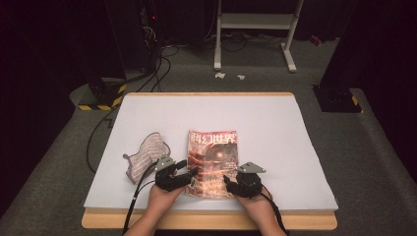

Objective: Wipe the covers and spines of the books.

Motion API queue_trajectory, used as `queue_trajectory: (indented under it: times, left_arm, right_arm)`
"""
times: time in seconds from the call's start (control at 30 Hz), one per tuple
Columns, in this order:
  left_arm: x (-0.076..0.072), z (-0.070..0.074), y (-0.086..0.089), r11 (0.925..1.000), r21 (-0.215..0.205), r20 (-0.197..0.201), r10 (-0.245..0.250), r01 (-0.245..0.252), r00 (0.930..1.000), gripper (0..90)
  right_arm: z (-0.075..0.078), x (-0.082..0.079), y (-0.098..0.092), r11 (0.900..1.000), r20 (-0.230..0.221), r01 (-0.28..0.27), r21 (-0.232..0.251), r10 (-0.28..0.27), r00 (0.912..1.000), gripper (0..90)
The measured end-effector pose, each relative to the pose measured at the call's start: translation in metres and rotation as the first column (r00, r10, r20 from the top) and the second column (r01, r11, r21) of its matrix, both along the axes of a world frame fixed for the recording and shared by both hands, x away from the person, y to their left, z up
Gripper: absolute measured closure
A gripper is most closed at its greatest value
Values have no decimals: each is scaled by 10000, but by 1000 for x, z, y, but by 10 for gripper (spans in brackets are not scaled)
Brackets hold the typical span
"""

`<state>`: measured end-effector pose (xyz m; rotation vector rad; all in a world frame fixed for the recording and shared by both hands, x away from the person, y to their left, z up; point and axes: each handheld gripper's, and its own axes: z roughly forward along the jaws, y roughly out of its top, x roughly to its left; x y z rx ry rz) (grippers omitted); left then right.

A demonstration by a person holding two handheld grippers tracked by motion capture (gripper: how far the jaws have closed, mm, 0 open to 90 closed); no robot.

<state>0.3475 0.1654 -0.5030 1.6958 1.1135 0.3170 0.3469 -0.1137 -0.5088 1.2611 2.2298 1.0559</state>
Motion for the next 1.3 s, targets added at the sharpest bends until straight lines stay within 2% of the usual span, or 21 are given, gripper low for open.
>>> queue_trajectory:
  times: [0.1,0.13,0.2,0.37,0.43,0.47,0.7,0.83,0.87,0.9,1.1,1.13,1.23,1.3]
  left_arm:
    - [-1,0,-1,9999,130,5,67,-67,10000,389]
    - [0,0,0,10000,-35,-131,33,-33,9999,390]
    - [-1,0,2,9996,-270,-134,-42,39,9999,398]
    - [-4,2,-1,9986,-456,-48,-262,259,9996,429]
    - [-5,2,-2,9985,-413,-29,-348,347,9994,431]
    - [-5,3,-2,9994,-183,-5,-284,284,9996,431]
    - [-5,3,-1,9995,-140,-55,-295,294,9995,428]
    - [-7,2,-2,9998,88,-99,-177,178,9998,428]
    - [-6,0,-5,9982,95,-263,-597,600,9979,439]
    - [-6,-1,-6,9972,17,-451,-750,751,9962,446]
    - [-6,2,-3,9981,113,-262,-606,610,9978,440]
    - [-7,4,-1,9978,301,-92,-581,583,9983,439]
    - [-8,4,-1,9972,403,-34,-624,625,9980,438]
    - [-9,4,-1,9974,324,-30,-648,649,9979,438]
  right_arm:
    - [0,0,0,10000,4,4,2,-4,10000,361]
    - [0,0,0,10000,-8,-4,12,4,10000,361]
    - [0,0,-1,10000,-20,-24,28,24,10000,361]
    - [0,0,-2,10000,-57,31,62,-31,10000,370]
    - [0,0,-2,10000,-64,39,75,-38,10000,371]
    - [0,0,-2,10000,-60,24,76,-24,10000,375]
    - [0,0,-2,10000,-41,-46,78,47,10000,378]
    - [0,0,-2,10000,-22,-43,76,43,10000,380]
    - [0,0,-1,9999,-21,-142,82,142,9999,390]
    - [0,0,-2,9997,3,-224,101,224,9997,399]
    - [0,-1,-1,9996,-9,-242,123,243,9997,394]
    - [0,-1,-1,9996,22,-255,109,255,9997,389]
    - [0,-1,-1,9995,9,-296,150,296,9996,375]
    - [2,-3,-3,9990,290,-346,283,338,9990,375]
